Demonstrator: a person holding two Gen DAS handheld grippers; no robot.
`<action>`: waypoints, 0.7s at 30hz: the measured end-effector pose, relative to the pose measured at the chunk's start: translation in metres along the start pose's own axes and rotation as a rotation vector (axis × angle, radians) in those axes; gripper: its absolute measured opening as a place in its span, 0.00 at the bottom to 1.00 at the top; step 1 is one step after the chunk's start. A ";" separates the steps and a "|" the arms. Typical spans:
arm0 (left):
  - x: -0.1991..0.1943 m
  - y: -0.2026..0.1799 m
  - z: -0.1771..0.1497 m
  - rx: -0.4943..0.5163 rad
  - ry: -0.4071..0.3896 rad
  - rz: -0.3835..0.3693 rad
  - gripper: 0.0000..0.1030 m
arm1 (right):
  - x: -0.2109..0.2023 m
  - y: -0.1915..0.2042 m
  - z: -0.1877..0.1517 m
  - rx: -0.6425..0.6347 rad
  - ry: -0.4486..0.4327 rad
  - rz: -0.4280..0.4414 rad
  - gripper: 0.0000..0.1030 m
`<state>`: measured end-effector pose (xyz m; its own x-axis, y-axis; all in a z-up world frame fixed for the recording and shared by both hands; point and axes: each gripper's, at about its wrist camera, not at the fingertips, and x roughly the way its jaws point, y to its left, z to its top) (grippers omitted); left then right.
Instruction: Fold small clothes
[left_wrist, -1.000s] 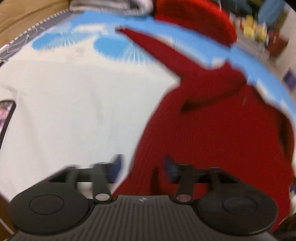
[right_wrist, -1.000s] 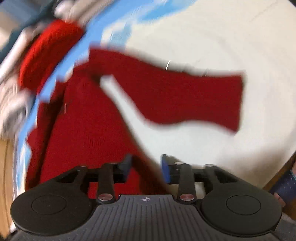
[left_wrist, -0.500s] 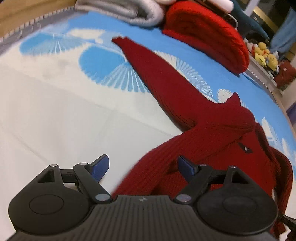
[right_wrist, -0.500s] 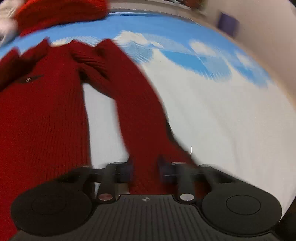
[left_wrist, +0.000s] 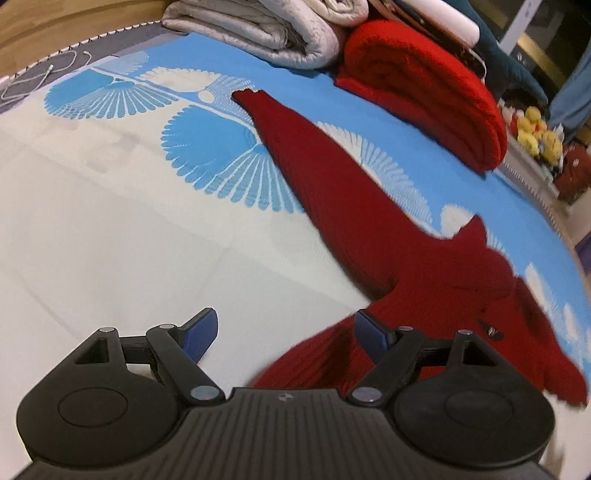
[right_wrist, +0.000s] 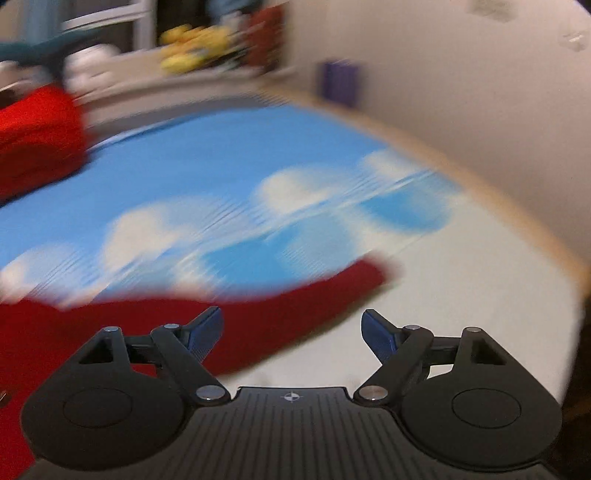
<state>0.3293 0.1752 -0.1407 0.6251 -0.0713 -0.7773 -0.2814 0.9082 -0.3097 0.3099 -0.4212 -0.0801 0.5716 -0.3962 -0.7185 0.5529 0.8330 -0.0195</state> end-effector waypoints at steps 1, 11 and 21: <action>0.001 0.000 0.003 -0.011 -0.007 -0.008 0.83 | -0.013 0.000 -0.018 0.009 0.029 0.057 0.81; 0.080 -0.011 0.065 -0.145 0.022 -0.101 0.83 | -0.085 0.047 -0.130 0.106 0.210 0.415 0.81; 0.156 -0.057 0.112 -0.160 0.033 -0.126 0.13 | -0.059 0.090 -0.127 -0.146 0.068 0.263 0.81</action>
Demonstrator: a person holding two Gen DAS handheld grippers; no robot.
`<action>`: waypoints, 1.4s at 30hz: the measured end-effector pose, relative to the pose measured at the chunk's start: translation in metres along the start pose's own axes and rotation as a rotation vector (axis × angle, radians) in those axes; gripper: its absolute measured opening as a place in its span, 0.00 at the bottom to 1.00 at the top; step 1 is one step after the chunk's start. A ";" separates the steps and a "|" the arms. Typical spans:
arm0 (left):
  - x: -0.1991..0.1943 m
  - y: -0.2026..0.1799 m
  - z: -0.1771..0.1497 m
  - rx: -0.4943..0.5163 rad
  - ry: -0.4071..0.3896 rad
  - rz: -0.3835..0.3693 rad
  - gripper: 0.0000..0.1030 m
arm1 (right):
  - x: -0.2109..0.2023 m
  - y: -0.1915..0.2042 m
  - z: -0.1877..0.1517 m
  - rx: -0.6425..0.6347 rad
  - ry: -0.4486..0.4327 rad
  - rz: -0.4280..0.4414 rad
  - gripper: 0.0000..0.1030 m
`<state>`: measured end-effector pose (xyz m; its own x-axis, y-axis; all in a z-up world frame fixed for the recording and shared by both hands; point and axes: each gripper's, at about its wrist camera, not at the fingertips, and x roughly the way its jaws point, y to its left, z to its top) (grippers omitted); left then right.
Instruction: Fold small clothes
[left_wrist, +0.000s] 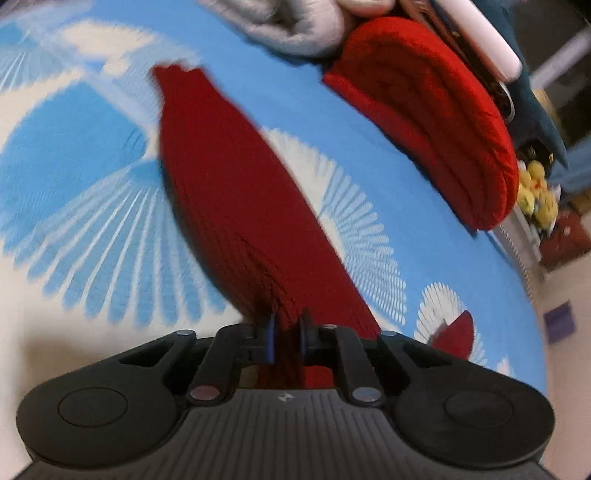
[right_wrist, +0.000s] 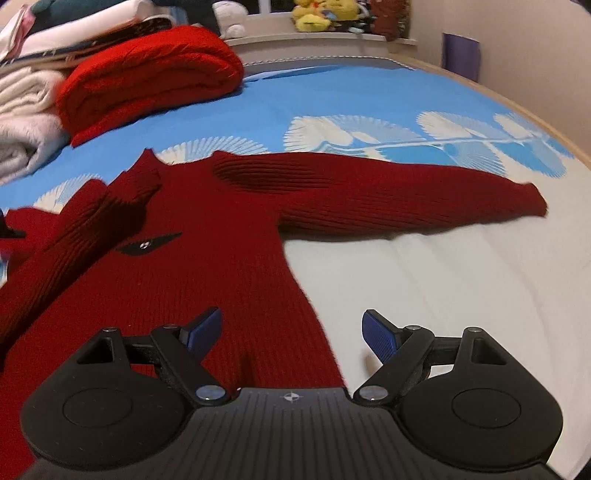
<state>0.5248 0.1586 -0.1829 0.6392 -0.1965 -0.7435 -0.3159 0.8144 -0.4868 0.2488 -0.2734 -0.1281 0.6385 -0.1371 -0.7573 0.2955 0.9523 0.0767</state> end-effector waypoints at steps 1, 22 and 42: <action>-0.004 -0.004 0.006 0.024 -0.028 0.023 0.12 | 0.006 0.005 0.002 -0.016 0.004 0.010 0.81; -0.139 0.156 -0.001 -0.075 -0.021 0.212 0.83 | 0.048 -0.029 -0.010 0.022 0.228 0.077 0.83; -0.234 0.127 -0.204 0.381 0.101 0.259 0.22 | -0.028 -0.066 -0.063 -0.020 0.207 0.208 0.09</action>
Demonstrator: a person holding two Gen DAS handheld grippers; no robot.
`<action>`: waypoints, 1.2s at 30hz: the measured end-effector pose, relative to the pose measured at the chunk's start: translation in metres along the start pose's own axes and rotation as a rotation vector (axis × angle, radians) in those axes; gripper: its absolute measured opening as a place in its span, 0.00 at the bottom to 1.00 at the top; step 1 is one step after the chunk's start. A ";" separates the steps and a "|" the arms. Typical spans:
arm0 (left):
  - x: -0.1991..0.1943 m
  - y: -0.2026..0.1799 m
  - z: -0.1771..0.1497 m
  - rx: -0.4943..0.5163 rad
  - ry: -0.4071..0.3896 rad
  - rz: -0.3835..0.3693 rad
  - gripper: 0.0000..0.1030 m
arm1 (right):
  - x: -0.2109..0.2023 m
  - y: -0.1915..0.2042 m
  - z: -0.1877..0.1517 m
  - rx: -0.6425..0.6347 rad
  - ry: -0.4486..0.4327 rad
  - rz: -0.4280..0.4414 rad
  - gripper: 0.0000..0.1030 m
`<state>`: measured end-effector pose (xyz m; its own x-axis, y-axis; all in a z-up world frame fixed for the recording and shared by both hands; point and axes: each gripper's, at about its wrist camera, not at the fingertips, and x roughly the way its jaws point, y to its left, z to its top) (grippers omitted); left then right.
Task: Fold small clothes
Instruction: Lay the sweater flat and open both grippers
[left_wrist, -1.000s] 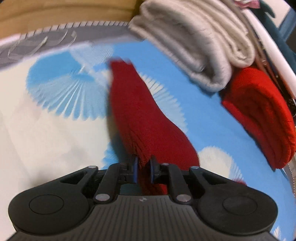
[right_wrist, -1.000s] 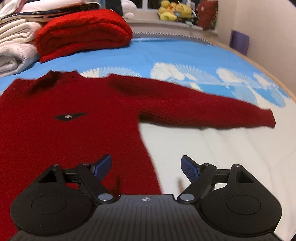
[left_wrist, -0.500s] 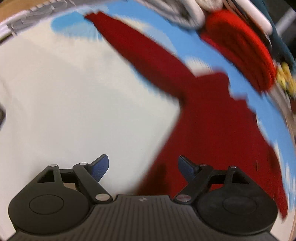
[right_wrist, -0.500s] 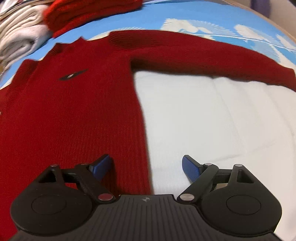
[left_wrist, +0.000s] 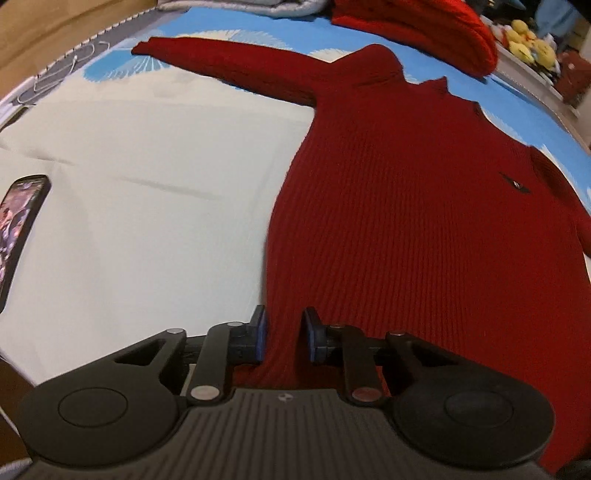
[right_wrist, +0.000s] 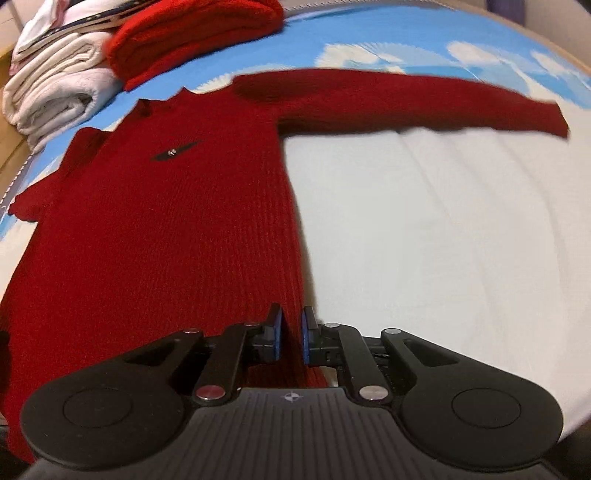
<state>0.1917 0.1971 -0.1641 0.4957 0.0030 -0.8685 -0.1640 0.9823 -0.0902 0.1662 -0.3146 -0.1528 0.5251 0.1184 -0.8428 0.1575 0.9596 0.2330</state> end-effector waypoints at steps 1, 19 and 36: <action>-0.003 -0.002 -0.002 0.004 -0.010 -0.007 0.22 | -0.001 -0.001 -0.004 -0.006 0.005 -0.009 0.09; -0.009 -0.050 -0.016 0.105 0.000 -0.003 0.22 | 0.002 0.006 -0.012 -0.035 -0.027 -0.037 0.08; -0.048 -0.070 0.039 0.056 -0.163 -0.005 1.00 | -0.017 -0.034 0.019 0.274 -0.203 -0.100 0.64</action>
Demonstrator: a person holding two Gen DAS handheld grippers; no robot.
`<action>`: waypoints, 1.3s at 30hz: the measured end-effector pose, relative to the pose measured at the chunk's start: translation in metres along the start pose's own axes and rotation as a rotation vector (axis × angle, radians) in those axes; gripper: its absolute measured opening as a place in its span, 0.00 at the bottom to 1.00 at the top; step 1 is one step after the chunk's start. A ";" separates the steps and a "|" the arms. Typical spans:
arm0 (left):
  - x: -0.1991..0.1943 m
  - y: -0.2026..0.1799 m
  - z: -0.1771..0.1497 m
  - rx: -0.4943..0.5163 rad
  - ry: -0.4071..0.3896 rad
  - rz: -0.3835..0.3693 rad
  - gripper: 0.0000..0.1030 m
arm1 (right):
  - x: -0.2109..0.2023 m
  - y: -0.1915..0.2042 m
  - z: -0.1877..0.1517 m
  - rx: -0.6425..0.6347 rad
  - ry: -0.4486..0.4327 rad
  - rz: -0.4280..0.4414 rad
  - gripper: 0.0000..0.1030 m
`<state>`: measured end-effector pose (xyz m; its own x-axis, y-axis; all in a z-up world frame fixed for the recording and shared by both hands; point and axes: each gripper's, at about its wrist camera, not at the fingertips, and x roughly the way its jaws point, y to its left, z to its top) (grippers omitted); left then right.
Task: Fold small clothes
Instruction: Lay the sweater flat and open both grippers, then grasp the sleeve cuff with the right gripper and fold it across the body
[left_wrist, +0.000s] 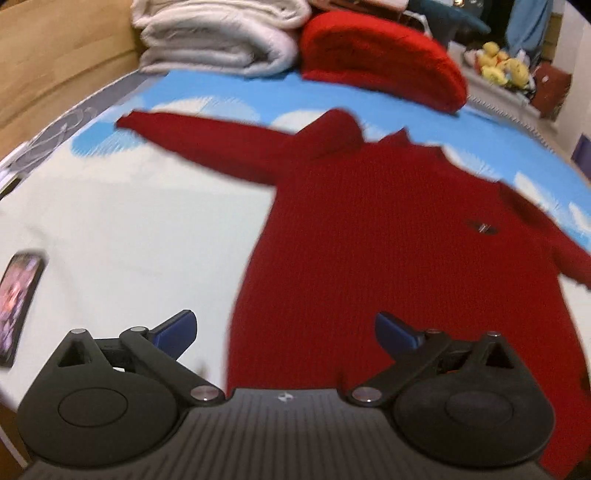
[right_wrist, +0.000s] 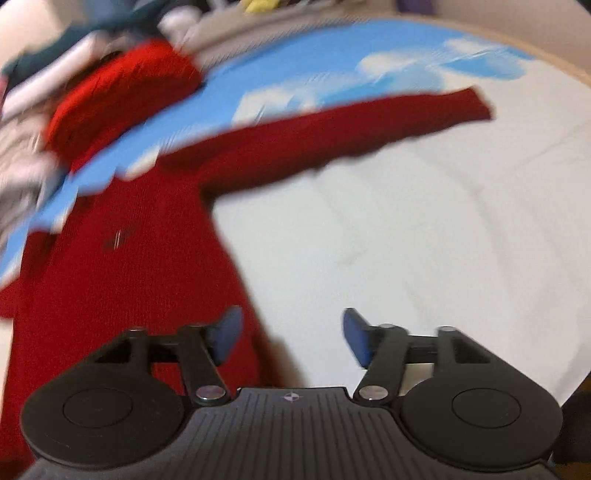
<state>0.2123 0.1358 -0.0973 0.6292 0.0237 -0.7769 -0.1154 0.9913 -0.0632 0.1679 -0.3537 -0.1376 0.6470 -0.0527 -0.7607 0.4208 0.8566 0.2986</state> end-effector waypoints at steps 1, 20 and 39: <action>0.003 -0.007 0.008 0.005 -0.007 -0.013 1.00 | -0.003 -0.003 0.004 0.046 -0.032 0.002 0.64; 0.102 -0.039 0.062 0.012 0.008 0.026 1.00 | 0.088 -0.110 0.118 0.641 -0.205 -0.047 0.68; 0.110 -0.002 0.083 -0.183 0.055 0.176 1.00 | 0.089 -0.032 0.169 0.205 -0.475 -0.137 0.11</action>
<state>0.3450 0.1473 -0.1304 0.5447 0.1815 -0.8188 -0.3598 0.9324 -0.0327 0.3195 -0.4725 -0.1168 0.7737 -0.4247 -0.4702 0.6069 0.7098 0.3575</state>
